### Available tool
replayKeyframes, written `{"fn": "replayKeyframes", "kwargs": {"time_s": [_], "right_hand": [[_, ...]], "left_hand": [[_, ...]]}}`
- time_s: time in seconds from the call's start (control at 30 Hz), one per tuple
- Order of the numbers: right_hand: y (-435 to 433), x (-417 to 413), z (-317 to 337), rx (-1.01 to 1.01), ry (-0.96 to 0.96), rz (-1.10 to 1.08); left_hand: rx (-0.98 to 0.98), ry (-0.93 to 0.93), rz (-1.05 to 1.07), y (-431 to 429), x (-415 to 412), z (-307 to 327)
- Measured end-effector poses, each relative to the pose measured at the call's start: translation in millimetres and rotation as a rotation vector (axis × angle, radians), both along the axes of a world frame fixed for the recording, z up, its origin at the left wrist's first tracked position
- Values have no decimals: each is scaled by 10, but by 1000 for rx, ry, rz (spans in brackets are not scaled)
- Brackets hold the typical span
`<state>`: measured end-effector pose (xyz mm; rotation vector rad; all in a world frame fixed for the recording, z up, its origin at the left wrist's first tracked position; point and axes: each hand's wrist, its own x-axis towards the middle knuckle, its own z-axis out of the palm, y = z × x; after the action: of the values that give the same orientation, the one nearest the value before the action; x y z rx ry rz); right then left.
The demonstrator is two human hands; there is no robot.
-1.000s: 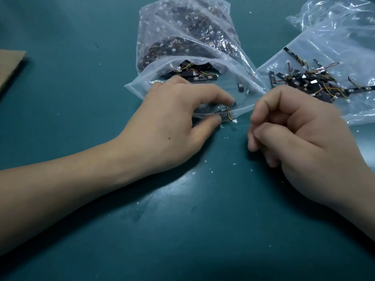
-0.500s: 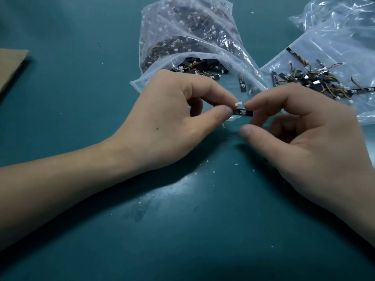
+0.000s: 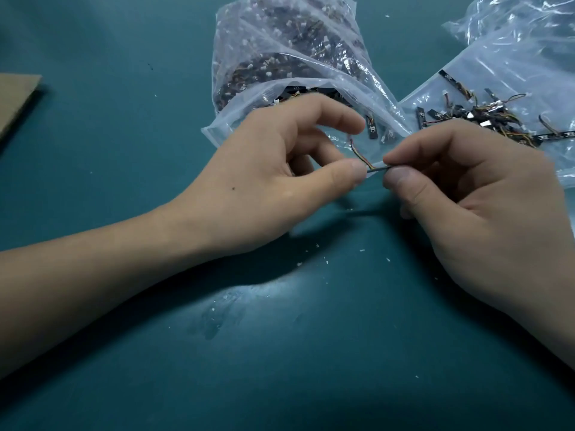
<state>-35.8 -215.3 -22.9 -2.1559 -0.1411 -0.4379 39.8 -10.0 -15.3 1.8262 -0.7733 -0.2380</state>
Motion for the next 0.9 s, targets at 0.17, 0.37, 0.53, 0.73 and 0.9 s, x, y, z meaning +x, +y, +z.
{"fn": "replayKeyframes", "kwargs": {"time_s": [0.17, 0.37, 0.53, 0.73, 0.9], "right_hand": [[4, -10, 2, 4, -8, 19], [3, -8, -1, 9, -4, -1], [3, -6, 3, 16, -4, -27], [24, -12, 15, 24, 10, -22], [28, -25, 9, 16, 24, -3]], "left_hand": [[94, -128, -22, 10, 13, 11], [129, -299, 80, 1, -13, 18], [149, -337, 73, 8, -24, 35], [150, -349, 117, 4, -31, 31], [161, -351, 133, 9, -25, 30]]}}
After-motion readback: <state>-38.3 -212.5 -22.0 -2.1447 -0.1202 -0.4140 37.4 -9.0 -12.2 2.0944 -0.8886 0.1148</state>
